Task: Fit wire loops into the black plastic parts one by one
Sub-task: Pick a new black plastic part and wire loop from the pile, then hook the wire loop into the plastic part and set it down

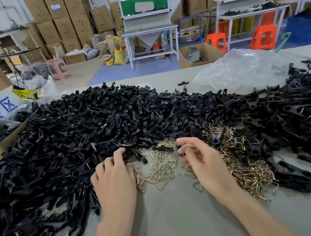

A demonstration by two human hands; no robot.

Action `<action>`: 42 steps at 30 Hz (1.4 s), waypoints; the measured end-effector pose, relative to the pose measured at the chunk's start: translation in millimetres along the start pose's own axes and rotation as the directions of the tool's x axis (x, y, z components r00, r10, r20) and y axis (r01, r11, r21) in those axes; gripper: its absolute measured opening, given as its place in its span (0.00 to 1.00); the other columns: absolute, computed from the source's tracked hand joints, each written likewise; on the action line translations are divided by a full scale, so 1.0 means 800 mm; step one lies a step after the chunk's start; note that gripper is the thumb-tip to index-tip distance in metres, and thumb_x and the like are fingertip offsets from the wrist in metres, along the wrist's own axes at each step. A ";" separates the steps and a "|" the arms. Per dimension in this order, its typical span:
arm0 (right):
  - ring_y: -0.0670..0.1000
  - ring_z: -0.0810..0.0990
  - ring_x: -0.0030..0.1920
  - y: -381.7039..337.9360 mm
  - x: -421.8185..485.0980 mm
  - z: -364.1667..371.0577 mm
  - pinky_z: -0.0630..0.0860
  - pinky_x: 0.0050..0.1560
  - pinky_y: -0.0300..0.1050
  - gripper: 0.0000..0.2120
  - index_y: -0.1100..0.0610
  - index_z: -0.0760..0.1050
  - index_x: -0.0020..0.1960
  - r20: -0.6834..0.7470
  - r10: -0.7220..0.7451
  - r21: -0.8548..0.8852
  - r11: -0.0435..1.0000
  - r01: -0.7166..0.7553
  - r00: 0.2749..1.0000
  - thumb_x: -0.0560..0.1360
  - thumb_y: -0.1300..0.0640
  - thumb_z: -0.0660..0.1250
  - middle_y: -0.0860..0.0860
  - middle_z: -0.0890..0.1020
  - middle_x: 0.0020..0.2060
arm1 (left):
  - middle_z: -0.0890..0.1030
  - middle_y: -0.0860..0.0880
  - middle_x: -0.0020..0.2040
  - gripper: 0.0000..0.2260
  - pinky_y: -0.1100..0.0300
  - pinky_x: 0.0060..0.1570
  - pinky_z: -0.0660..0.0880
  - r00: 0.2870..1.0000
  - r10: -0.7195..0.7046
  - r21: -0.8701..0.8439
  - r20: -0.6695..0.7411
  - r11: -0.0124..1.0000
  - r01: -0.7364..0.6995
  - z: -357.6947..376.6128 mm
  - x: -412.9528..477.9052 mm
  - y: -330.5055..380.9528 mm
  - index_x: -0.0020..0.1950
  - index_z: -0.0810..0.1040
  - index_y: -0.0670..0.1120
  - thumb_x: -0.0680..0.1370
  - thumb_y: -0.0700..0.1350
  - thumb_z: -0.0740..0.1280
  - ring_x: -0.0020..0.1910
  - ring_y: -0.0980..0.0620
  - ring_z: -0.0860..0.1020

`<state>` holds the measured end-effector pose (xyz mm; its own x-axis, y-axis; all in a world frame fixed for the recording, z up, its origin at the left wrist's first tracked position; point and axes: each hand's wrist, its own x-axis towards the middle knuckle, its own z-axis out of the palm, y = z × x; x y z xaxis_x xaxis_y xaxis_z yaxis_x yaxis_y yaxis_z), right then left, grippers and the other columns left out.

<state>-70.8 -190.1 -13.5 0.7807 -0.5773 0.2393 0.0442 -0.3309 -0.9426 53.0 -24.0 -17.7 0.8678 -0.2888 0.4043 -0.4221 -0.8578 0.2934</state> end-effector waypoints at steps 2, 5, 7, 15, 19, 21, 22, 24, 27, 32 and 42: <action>0.46 0.83 0.46 0.005 -0.002 0.000 0.80 0.47 0.50 0.19 0.34 0.76 0.58 0.063 0.001 -0.073 0.997 0.004 0.998 0.84 0.59 0.60 0.37 0.83 0.49 | 0.82 0.46 0.52 0.16 0.46 0.56 0.69 1.000 -0.005 -0.026 -0.018 1.000 0.005 -0.002 0.002 0.001 0.68 0.74 0.49 0.80 0.45 0.67 0.55 0.41 0.76; 0.54 0.83 0.45 0.005 -0.003 -0.001 0.80 0.46 0.52 0.20 0.32 0.76 0.58 0.071 0.011 -0.094 0.996 -0.004 0.997 0.84 0.59 0.60 0.36 0.83 0.49 | 0.82 0.45 0.52 0.16 0.46 0.56 0.68 0.999 -0.037 -0.073 -0.024 0.997 0.035 -0.005 0.005 0.002 0.69 0.73 0.48 0.81 0.45 0.65 0.54 0.40 0.77; 0.58 0.83 0.45 0.004 -0.003 0.001 0.80 0.47 0.53 0.20 0.33 0.76 0.58 0.067 -0.002 -0.092 0.996 0.008 0.998 0.84 0.59 0.60 0.35 0.83 0.49 | 0.81 0.43 0.57 0.19 0.45 0.57 0.68 0.998 -0.050 -0.114 -0.030 0.992 0.046 -0.006 0.007 0.003 0.72 0.71 0.45 0.81 0.45 0.64 0.57 0.40 0.75; 0.57 0.83 0.44 0.005 -0.007 0.001 0.80 0.42 0.53 0.18 0.35 0.76 0.60 0.035 -0.098 -0.165 0.981 0.102 0.995 0.84 0.59 0.60 0.35 0.81 0.51 | 0.74 0.51 0.59 0.13 0.48 0.60 0.72 0.994 -0.070 -0.557 -0.082 0.831 0.013 -0.008 0.009 0.012 0.66 0.71 0.49 0.81 0.44 0.65 0.57 0.54 0.67; 0.54 0.82 0.40 0.006 -0.007 0.000 0.78 0.35 0.44 0.18 0.36 0.77 0.60 0.022 -0.117 -0.184 0.976 0.119 0.993 0.84 0.59 0.61 0.34 0.81 0.50 | 0.71 0.50 0.55 0.09 0.57 0.51 0.71 0.986 -0.090 -0.581 -0.141 0.814 -0.009 -0.007 0.010 0.011 0.55 0.67 0.53 0.81 0.46 0.67 0.50 0.60 0.71; 0.52 0.83 0.40 0.007 -0.007 -0.001 0.78 0.36 0.42 0.18 0.36 0.77 0.61 0.024 -0.106 -0.182 0.977 0.108 0.994 0.84 0.59 0.61 0.34 0.81 0.50 | 0.67 0.50 0.55 0.08 0.65 0.38 0.66 0.982 -0.119 -0.578 -0.144 0.816 0.014 -0.008 0.009 0.010 0.55 0.66 0.54 0.81 0.52 0.65 0.45 0.65 0.73; 0.50 0.83 0.42 0.008 -0.007 -0.001 0.79 0.39 0.43 0.18 0.36 0.77 0.61 0.025 -0.101 -0.184 0.978 0.104 0.995 0.84 0.59 0.61 0.34 0.81 0.51 | 0.66 0.51 0.55 0.09 0.68 0.35 0.64 0.979 -0.139 -0.573 -0.149 0.819 0.030 -0.008 0.008 0.009 0.56 0.67 0.54 0.81 0.54 0.64 0.42 0.63 0.73; 0.47 0.83 0.46 0.008 -0.008 -0.001 0.80 0.44 0.43 0.18 0.36 0.77 0.61 0.026 -0.100 -0.194 0.976 0.103 0.995 0.84 0.59 0.61 0.34 0.81 0.51 | 0.66 0.51 0.55 0.11 0.70 0.35 0.63 0.972 -0.170 -0.573 -0.160 0.818 0.049 -0.009 0.009 0.006 0.56 0.68 0.53 0.80 0.57 0.63 0.39 0.61 0.72; 0.43 0.83 0.48 0.009 -0.007 -0.001 0.79 0.46 0.39 0.17 0.38 0.77 0.62 0.026 -0.107 -0.207 0.972 0.110 0.994 0.83 0.60 0.61 0.33 0.81 0.51 | 0.67 0.51 0.54 0.11 0.70 0.36 0.66 0.962 -0.257 -0.658 -0.093 0.741 0.134 -0.013 0.016 0.004 0.54 0.68 0.52 0.81 0.58 0.62 0.41 0.64 0.73; 0.39 0.82 0.49 0.010 -0.008 -0.002 0.76 0.47 0.31 0.17 0.41 0.78 0.63 0.026 -0.110 -0.205 0.972 0.113 0.994 0.83 0.61 0.61 0.35 0.82 0.49 | 0.68 0.51 0.58 0.09 0.61 0.40 0.67 0.952 -0.302 -0.773 0.051 0.592 0.229 -0.014 0.021 -0.002 0.54 0.71 0.56 0.83 0.45 0.53 0.36 0.65 0.73; 0.46 0.82 0.40 0.009 -0.006 -0.002 0.75 0.38 0.35 0.18 0.36 0.77 0.61 0.023 -0.110 -0.211 0.971 0.112 0.994 0.84 0.59 0.60 0.32 0.80 0.51 | 0.67 0.53 0.65 0.28 0.64 0.57 0.66 0.990 -0.137 -0.623 0.030 0.772 0.126 -0.003 0.028 -0.013 0.80 0.61 0.49 0.81 0.38 0.66 0.60 0.58 0.71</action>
<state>-75.0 -190.7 -20.7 0.7854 -0.5200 0.3357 -0.0013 -0.5438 -0.8392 76.1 -21.0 -9.6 0.9251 -0.1813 0.3337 -0.3798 -0.4342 0.8168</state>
